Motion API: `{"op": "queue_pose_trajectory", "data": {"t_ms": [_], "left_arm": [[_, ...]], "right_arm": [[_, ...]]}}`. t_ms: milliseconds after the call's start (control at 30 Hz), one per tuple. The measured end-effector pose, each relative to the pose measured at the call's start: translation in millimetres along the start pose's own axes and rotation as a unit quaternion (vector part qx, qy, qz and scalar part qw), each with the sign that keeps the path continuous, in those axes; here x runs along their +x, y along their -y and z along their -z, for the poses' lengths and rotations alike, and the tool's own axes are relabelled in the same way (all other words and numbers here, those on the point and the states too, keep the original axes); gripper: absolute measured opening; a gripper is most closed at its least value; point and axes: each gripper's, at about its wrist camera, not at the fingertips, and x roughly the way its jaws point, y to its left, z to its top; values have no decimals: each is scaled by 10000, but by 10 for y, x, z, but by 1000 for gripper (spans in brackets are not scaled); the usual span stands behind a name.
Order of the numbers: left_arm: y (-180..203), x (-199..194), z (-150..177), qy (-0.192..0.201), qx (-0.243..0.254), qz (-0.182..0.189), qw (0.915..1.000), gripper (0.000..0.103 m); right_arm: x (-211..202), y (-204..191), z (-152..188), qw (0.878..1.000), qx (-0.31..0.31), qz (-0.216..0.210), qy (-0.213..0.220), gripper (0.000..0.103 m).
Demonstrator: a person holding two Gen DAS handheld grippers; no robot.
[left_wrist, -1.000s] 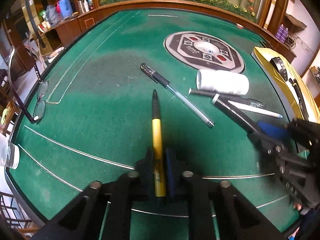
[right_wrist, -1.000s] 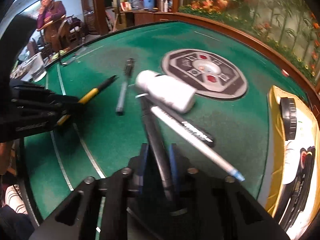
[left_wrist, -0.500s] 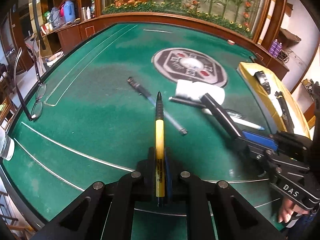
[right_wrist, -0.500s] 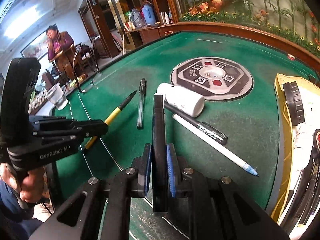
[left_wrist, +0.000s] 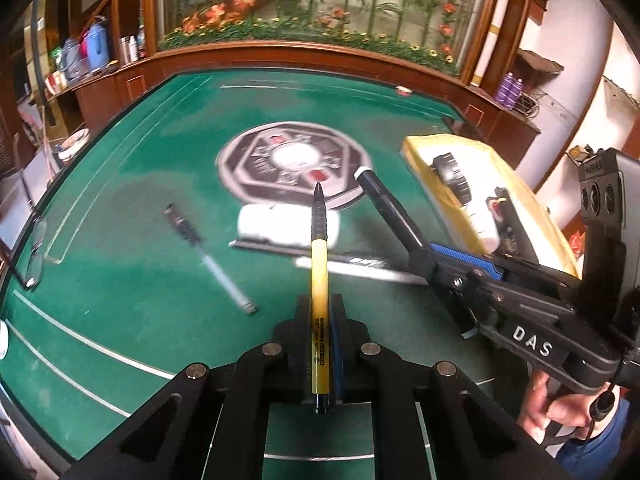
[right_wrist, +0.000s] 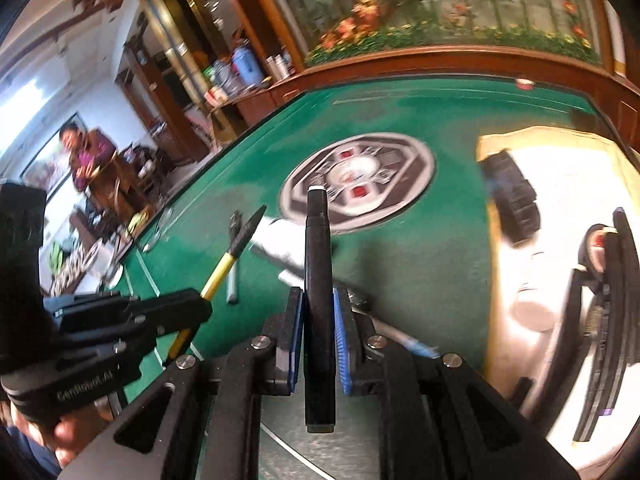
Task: Organize rigid objects
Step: 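Carry the yellow pen and black marker over the tray, then lower the yellow pen and marker into the tray and open both tools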
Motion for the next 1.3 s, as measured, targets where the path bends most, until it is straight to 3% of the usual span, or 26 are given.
{"op": "queue_pose_trajectory", "data": {"t_ms": [433, 700, 1300], "left_arm": [[992, 171, -258, -95, 554, 688, 9960, 8], [1459, 357, -307, -197, 788, 947, 9922, 8], [1734, 795, -146, -103, 1207, 832, 9891, 7]], "right_arm": [[-513, 962, -199, 9868, 1333, 659, 644, 14], [-656, 1161, -201, 9797, 1573, 945, 803, 14], [-536, 1441, -122, 9696, 1923, 1437, 463, 14]]}}
